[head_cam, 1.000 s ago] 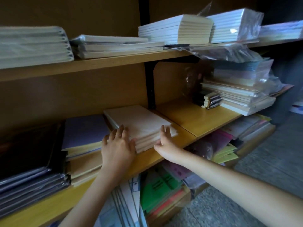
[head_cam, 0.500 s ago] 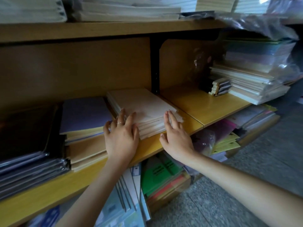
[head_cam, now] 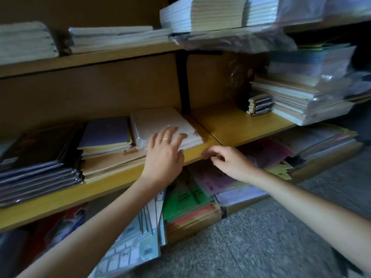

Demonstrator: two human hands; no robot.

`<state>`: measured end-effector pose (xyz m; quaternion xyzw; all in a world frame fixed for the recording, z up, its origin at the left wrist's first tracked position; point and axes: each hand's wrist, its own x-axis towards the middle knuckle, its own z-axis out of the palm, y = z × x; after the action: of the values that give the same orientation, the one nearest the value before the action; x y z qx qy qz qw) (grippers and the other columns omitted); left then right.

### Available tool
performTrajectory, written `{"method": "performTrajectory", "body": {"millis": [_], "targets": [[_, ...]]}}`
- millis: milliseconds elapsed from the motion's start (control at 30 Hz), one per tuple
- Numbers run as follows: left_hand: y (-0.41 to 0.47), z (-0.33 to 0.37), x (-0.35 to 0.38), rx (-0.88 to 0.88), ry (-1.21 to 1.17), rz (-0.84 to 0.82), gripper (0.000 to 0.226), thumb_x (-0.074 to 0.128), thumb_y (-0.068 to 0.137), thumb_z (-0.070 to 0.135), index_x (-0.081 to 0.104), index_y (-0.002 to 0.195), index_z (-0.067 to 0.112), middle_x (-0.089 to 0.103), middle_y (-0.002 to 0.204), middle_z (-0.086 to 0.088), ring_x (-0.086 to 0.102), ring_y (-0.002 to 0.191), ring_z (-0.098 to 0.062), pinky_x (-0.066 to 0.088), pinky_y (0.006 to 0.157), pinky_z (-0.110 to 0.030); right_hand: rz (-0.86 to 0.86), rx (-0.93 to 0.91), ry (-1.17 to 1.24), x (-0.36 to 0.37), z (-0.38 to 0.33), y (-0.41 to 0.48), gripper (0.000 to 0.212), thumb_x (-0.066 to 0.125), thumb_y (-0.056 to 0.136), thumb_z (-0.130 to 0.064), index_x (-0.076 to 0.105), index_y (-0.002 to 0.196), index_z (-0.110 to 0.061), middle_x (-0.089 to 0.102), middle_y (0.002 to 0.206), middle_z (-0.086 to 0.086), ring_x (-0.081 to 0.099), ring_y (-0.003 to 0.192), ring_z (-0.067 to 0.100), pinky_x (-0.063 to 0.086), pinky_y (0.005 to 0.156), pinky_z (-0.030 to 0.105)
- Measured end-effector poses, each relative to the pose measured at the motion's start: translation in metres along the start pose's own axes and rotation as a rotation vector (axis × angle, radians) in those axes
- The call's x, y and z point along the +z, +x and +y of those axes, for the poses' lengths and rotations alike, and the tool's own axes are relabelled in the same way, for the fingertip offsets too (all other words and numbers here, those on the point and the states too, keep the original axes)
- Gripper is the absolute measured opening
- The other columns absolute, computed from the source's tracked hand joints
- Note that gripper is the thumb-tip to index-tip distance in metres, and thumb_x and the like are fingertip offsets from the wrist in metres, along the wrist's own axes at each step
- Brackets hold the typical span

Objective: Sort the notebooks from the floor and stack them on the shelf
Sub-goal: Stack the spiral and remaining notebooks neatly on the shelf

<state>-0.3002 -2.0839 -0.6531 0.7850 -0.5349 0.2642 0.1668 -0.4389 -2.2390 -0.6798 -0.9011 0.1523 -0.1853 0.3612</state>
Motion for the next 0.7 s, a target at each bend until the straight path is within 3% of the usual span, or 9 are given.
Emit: {"method": "performTrajectory", "body": {"millis": [67, 133, 233, 367, 467, 600, 700], "targets": [[0.002, 0.045, 0.004, 0.263, -0.040, -0.073, 0.026, 0.050, 0.079, 0.020, 0.066, 0.100, 0.017, 0.064, 0.115, -0.007, 0.060, 0.104, -0.029, 0.045, 0.089, -0.038, -0.004, 0.022, -0.066, -0.028, 0.022, -0.043, 0.027, 0.049, 0.092, -0.011, 0.065, 0.092, -0.033, 0.070, 0.081, -0.010, 0.060, 0.059, 0.007, 0.043, 0.055, 0.032], [0.007, 0.092, 0.015, 0.476, -0.070, -0.223, 0.025, 0.042, 0.080, 0.023, 0.065, 0.084, 0.016, 0.066, 0.095, -0.004, 0.063, 0.082, -0.029, 0.050, 0.071, -0.037, -0.075, 0.091, -0.163, -0.055, 0.046, -0.090, 0.027, 0.051, 0.090, -0.009, 0.064, 0.083, -0.031, 0.070, 0.075, -0.007, 0.060, 0.061, 0.007, 0.045, 0.058, 0.031], [0.008, 0.159, 0.047, 0.795, -0.064, -0.343, 0.023, 0.040, 0.078, 0.025, 0.060, 0.075, 0.015, 0.061, 0.075, -0.005, 0.061, 0.066, -0.029, 0.049, 0.054, -0.035, -0.203, 0.209, -0.380, -0.096, 0.096, -0.164, 0.023, 0.051, 0.089, -0.010, 0.068, 0.090, -0.025, 0.068, 0.082, -0.014, 0.060, 0.076, 0.002, 0.049, 0.075, 0.028], [-0.005, 0.238, 0.102, 1.057, -0.090, -0.400, 0.022, 0.038, 0.070, 0.026, 0.058, 0.066, 0.017, 0.060, 0.067, -0.002, 0.062, 0.059, -0.025, 0.050, 0.049, -0.030, -0.292, 0.464, -0.464, -0.136, 0.162, -0.267, 0.020, 0.051, 0.091, -0.011, 0.068, 0.098, -0.019, 0.066, 0.087, -0.010, 0.054, 0.075, 0.002, 0.039, 0.066, 0.020], [-0.027, 0.282, 0.135, 1.142, -0.147, -0.509, 0.021, 0.040, 0.070, 0.026, 0.060, 0.070, 0.019, 0.061, 0.071, -0.001, 0.063, 0.063, -0.024, 0.050, 0.052, -0.030, -0.351, 0.696, -0.466, -0.151, 0.207, -0.335, 0.021, 0.052, 0.088, -0.003, 0.068, 0.099, -0.011, 0.068, 0.087, -0.001, 0.056, 0.076, 0.007, 0.036, 0.060, 0.009], [-0.066, 0.319, 0.174, 1.230, -0.232, -0.622, 0.038, 0.030, 0.083, 0.029, 0.060, 0.105, 0.019, 0.060, 0.109, -0.004, 0.058, 0.102, -0.026, 0.045, 0.076, -0.035, -0.462, 0.929, -0.474, -0.147, 0.249, -0.405, 0.028, 0.050, 0.087, 0.000, 0.063, 0.111, -0.004, 0.064, 0.107, 0.012, 0.054, 0.089, 0.017, 0.042, 0.085, 0.023], [-0.089, 0.334, 0.203, 1.160, -0.285, -0.875, 0.037, 0.031, 0.092, 0.034, 0.053, 0.120, 0.025, 0.052, 0.126, 0.000, 0.052, 0.115, -0.023, 0.043, 0.084, -0.033, -0.550, 1.111, -0.451, -0.123, 0.267, -0.429, 0.038, 0.051, 0.092, -0.014, 0.046, 0.129, -0.005, 0.052, 0.124, 0.016, 0.053, 0.109, 0.027, 0.042, 0.096, 0.032]]}}
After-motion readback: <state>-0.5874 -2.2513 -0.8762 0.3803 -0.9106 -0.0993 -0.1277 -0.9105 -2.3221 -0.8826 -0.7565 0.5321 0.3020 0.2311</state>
